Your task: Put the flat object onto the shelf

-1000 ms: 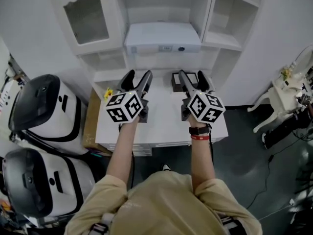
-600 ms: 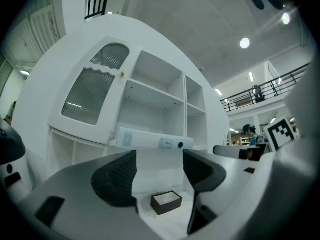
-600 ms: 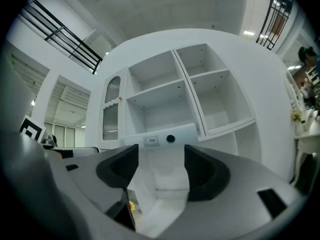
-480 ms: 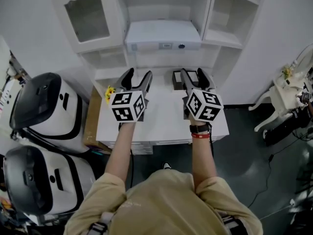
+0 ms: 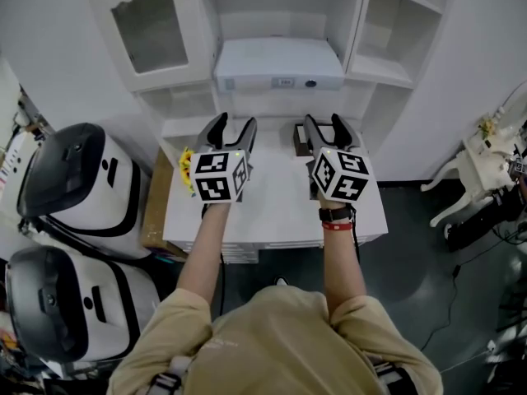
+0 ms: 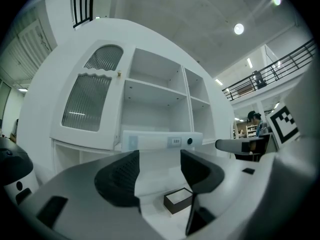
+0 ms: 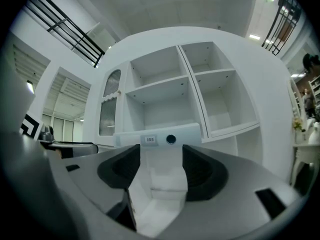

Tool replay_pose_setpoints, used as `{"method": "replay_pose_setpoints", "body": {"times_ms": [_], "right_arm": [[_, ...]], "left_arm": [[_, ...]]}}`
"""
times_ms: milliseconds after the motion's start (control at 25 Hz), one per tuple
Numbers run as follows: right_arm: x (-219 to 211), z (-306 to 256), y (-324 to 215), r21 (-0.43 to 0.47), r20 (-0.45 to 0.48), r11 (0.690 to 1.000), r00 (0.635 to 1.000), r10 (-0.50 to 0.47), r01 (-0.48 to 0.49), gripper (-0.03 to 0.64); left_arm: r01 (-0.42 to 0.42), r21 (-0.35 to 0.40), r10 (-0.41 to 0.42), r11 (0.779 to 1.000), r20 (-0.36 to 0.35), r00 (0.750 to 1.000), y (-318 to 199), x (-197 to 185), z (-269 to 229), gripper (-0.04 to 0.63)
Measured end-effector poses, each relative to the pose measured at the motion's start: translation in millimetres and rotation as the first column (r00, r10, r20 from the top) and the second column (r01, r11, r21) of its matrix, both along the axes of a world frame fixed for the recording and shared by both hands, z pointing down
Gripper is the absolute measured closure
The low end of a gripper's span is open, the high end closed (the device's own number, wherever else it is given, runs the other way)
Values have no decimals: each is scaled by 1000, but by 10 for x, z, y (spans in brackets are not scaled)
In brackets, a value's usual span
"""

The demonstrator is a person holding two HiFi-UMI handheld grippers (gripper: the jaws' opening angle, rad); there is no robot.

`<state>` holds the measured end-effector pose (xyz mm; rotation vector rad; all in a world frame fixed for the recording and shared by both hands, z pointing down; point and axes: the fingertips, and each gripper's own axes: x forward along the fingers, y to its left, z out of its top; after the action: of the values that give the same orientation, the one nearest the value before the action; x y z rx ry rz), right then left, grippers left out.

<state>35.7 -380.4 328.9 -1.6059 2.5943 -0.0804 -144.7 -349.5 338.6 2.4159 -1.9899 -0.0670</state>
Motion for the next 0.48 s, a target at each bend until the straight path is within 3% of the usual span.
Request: {"method": "replay_pose_setpoints", "body": {"times_ms": [480], "right_arm": [[-99,-40,-415,3,-6,1000,1000,-8,8,337]], "left_arm": [[8,4,-8,1000,22,1000,-397,-49,-66,324]]}}
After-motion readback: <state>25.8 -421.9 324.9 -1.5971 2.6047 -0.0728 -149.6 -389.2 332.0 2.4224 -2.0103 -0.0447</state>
